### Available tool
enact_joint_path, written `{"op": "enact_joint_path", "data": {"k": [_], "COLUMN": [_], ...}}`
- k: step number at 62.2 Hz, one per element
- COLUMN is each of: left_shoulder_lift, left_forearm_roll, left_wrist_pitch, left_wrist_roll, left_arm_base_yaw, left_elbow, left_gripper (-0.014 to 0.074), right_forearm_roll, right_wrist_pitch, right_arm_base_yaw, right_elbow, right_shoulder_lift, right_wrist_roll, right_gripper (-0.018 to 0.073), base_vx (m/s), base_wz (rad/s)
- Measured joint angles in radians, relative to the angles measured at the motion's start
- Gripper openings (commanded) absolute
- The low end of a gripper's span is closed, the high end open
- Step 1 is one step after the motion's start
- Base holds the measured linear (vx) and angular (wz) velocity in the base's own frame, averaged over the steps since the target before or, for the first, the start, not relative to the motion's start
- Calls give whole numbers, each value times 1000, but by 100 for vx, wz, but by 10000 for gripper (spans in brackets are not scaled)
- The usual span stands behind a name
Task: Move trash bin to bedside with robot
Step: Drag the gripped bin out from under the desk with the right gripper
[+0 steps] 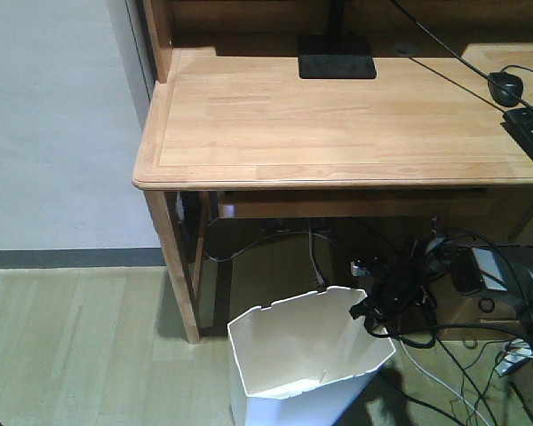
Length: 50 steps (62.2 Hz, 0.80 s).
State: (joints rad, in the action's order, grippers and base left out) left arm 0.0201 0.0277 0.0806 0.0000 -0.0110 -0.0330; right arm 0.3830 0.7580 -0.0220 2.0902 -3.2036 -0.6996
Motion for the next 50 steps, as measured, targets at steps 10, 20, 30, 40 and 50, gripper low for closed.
{"op": "enact_joint_path", "data": {"k": [10, 20, 30, 40, 50], "left_shoulder_lift": [0, 0, 0, 0, 0], "left_forearm_roll": [0, 0, 0, 0, 0], "left_wrist_pitch": [0, 0, 0, 0, 0], "left_wrist_roll": [0, 0, 0, 0, 0], "left_arm_base_yaw": [0, 0, 0, 0, 0], "left_elbow": [0, 0, 0, 0, 0], "left_gripper": [-6, -6, -6, -6, -6], "right_forearm_roll": [11, 90, 248, 407, 504], "right_wrist_pitch": [2, -28, -101, -160, -180], "right_arm_base_yaw": [-17, -41, -100, -160, -189], "right_elbow": [-6, -80, -225, -388, -524], "right_shoulder_lift": [-2, 25, 108, 232, 350], "right_wrist_roll": [-17, -76, -214, -399, -466], "right_gripper": [-6, -4, -4, -4, -4], "base_vx": [0, 0, 0, 0, 0], "base_wz": [0, 0, 0, 0, 0]}}
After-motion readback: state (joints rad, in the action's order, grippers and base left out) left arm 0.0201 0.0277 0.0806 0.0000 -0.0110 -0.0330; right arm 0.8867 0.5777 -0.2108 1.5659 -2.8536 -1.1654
